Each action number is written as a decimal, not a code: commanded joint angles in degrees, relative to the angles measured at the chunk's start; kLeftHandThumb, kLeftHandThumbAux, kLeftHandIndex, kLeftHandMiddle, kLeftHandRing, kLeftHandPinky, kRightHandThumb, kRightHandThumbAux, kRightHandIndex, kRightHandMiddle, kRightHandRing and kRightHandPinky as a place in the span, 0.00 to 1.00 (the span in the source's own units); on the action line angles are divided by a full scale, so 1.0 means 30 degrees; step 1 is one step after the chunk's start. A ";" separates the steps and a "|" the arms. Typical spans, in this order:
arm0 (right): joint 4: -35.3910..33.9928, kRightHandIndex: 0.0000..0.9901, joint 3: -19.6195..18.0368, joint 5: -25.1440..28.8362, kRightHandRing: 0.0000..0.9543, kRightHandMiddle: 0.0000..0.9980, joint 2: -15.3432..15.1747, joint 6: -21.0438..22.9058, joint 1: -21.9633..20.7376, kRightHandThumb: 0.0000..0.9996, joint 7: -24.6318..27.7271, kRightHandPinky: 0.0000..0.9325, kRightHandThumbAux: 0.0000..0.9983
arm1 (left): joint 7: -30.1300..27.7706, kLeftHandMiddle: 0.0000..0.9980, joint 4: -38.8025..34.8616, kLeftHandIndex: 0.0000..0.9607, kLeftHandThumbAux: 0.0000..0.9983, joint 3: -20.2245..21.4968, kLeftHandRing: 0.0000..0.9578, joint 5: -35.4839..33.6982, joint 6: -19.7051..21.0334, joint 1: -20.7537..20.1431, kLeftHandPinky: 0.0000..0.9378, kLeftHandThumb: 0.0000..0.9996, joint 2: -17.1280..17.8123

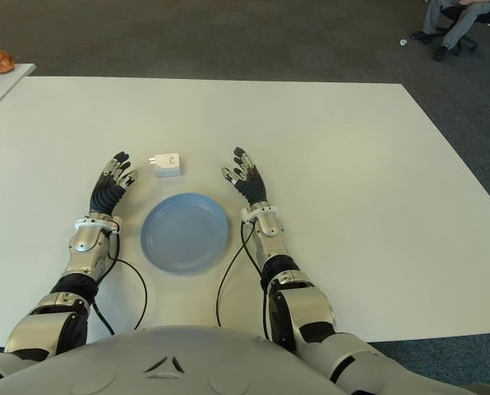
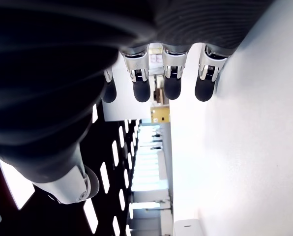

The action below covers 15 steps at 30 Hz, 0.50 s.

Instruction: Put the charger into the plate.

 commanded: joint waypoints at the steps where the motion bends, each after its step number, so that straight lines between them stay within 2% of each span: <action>1: 0.1123 0.00 -0.0038 -0.0165 0.00 0.03 0.0121 0.0558 0.1350 0.03 -0.0083 0.00 0.70 | -0.0041 0.08 0.1839 0.02 0.63 -0.0042 0.06 0.0092 0.1372 0.1338 0.07 0.02 -0.0419; 9: 0.1314 0.01 -0.0021 -0.0168 0.00 0.04 0.0136 0.0415 0.1283 0.02 0.0082 0.00 0.72 | -0.0001 0.08 0.1894 0.03 0.64 0.0251 0.07 -0.0160 0.1436 0.1207 0.08 0.03 -0.0239; 13: 0.1299 0.01 0.0036 -0.0229 0.01 0.04 0.0193 0.0373 0.1223 0.01 0.0042 0.00 0.73 | -0.0083 0.08 0.0184 0.03 0.65 0.0524 0.06 -0.0533 0.1929 0.1720 0.08 0.04 0.0049; 15: 0.1277 0.00 0.0078 -0.0275 0.00 0.04 0.0233 0.0305 0.1206 0.01 -0.0009 0.00 0.74 | -0.0021 0.07 -0.1489 0.03 0.67 0.0580 0.06 -0.0725 0.2372 0.2289 0.08 0.04 -0.0001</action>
